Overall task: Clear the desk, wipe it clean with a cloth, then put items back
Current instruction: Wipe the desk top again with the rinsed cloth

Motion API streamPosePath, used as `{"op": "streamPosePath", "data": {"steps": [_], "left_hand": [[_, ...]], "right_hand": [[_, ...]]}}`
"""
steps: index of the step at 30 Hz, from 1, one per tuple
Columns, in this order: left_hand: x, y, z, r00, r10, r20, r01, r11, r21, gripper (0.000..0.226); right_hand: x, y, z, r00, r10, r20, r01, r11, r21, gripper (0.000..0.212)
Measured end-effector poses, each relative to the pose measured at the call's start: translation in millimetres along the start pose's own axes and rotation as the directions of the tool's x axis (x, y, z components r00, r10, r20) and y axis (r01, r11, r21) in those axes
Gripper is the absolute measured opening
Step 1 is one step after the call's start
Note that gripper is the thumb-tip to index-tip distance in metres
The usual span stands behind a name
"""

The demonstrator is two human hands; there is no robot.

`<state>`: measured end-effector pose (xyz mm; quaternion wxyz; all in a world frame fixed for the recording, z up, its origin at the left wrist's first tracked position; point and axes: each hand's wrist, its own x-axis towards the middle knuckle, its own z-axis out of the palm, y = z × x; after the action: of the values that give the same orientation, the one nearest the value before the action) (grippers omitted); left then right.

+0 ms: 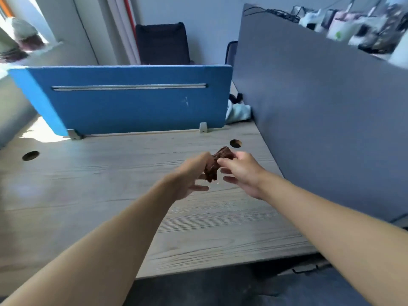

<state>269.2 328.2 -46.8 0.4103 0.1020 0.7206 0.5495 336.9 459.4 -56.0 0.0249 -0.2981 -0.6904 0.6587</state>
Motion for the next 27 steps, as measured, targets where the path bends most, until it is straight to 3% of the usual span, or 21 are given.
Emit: {"op": "streamPosePath", "data": {"steps": [3, 8, 12, 14, 16, 18, 21, 24, 27], "left_hand": [[41, 14, 45, 0.998, 0.037, -0.058, -0.033, 0.997, 0.064, 0.025], [80, 22, 81, 1.000, 0.005, -0.005, -0.005, 1.000, -0.009, 0.010], [106, 27, 91, 0.997, -0.022, -0.075, 0.012, 0.991, -0.131, 0.017], [116, 27, 92, 0.991, -0.045, -0.123, 0.022, 0.982, -0.187, 0.019], [122, 29, 91, 0.986, -0.061, -0.157, 0.014, 0.959, -0.285, 0.020], [128, 30, 88, 0.981, -0.077, -0.178, 0.010, 0.937, -0.350, 0.017], [133, 25, 88, 0.978, -0.049, -0.201, -0.014, 0.954, -0.299, 0.013], [141, 23, 90, 0.975, -0.027, -0.219, -0.028, 0.969, -0.246, 0.016], [147, 26, 90, 0.979, 0.082, -0.186, -0.087, 0.996, -0.019, 0.018]], "right_hand": [[19, 14, -52, 0.997, 0.042, -0.062, -0.034, 0.991, 0.127, 0.025], [40, 29, -94, 0.988, 0.101, -0.113, -0.064, 0.954, 0.293, 0.021], [52, 29, -110, 0.994, 0.088, -0.065, -0.058, 0.927, 0.369, 0.013], [54, 26, -115, 0.993, 0.099, -0.058, -0.078, 0.954, 0.288, 0.015], [59, 27, -121, 0.988, 0.092, -0.123, -0.087, 0.995, 0.043, 0.024], [62, 29, -126, 0.988, 0.051, -0.143, -0.081, 0.973, -0.217, 0.035], [66, 27, -127, 0.997, 0.033, -0.064, -0.050, 0.961, -0.273, 0.033], [70, 28, -122, 0.993, -0.001, -0.115, -0.024, 0.977, -0.214, 0.023], [70, 29, -123, 0.994, -0.072, -0.084, 0.016, 0.844, -0.536, 0.027]]}}
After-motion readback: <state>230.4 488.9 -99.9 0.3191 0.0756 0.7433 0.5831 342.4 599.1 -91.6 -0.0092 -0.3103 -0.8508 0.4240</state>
